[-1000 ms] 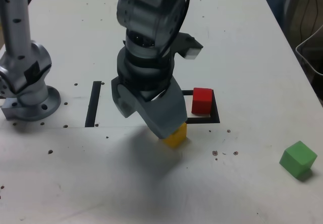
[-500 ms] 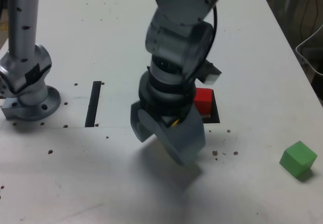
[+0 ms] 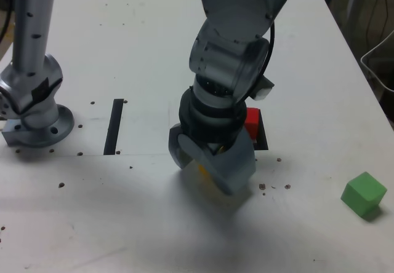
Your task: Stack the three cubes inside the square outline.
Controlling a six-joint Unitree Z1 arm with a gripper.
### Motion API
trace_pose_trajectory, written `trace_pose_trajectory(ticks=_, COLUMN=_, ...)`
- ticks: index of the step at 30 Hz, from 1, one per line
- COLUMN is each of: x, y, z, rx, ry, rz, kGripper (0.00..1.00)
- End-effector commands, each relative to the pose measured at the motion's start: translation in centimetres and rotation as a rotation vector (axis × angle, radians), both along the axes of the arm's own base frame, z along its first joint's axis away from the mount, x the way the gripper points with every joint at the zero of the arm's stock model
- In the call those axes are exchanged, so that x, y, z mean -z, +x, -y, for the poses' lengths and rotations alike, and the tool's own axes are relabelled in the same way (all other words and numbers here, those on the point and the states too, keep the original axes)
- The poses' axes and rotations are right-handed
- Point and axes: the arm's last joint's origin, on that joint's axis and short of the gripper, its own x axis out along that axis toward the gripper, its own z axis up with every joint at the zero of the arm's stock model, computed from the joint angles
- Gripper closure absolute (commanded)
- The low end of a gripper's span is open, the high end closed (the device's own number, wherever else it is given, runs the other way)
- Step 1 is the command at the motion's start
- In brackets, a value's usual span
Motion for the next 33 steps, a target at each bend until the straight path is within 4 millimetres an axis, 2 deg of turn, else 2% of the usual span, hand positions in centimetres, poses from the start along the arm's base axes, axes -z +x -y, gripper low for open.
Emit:
trace_pose_trajectory(ticks=1, x=0.03, y=0.18, z=-0.07, rx=-0.009, ry=0.008, rz=0.004, kGripper=0.14)
trace_pose_trajectory(ticks=8, x=0.03, y=-0.03, z=-0.35, rx=-0.029, ry=0.036, rz=0.001, kGripper=0.27)
trace_pose_trajectory(ticks=22, x=-0.28, y=-0.07, z=-0.47, rx=-0.041, ry=0.055, rz=0.010, kGripper=0.78)
trace_pose_trajectory(ticks=26, x=-0.23, y=-0.08, z=-0.44, rx=-0.042, ry=0.052, rz=0.003, kGripper=0.83)
trace_pose_trajectory(ticks=33, x=-0.95, y=-0.39, z=-0.57, rx=-0.042, ry=0.059, rz=-0.019, kGripper=0.85)
